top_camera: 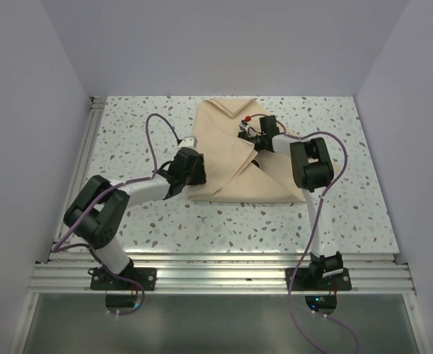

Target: Prepare the surgical pack

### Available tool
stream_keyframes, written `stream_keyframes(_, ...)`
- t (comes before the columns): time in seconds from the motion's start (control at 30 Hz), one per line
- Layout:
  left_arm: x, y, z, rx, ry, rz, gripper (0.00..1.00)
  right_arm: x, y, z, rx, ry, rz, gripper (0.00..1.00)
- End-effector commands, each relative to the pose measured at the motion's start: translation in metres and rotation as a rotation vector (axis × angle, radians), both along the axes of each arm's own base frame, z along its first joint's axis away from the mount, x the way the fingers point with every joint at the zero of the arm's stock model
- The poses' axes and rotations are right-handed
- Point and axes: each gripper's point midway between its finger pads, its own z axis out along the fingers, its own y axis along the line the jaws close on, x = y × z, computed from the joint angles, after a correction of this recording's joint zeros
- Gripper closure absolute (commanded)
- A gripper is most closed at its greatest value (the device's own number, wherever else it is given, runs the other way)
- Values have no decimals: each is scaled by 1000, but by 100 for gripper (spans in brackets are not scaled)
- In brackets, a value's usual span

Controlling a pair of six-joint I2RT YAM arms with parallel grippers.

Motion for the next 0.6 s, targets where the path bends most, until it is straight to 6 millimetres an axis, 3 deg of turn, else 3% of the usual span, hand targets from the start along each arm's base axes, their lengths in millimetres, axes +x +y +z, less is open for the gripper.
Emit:
stream_keyframes(0.0,3,2,5,62,-24,41,44,-5,-6,-45,-142,52,-43,100)
stream_keyframes(0.17,3,7,11,84,-59,73,44,17,-1,-14,-137,11,-89,95)
stream_keyframes(0.3,4,10,12,96,-70,86,46,28,-5,-2,-160,0,-114,75)
stream_keyframes(0.43,4,11,11,98,-76,92,46,46,-10,19,-152,-24,-163,61)
stream_keyframes(0.57,4,11,13,93,-94,100,45,70,-18,51,-132,-69,-208,57)
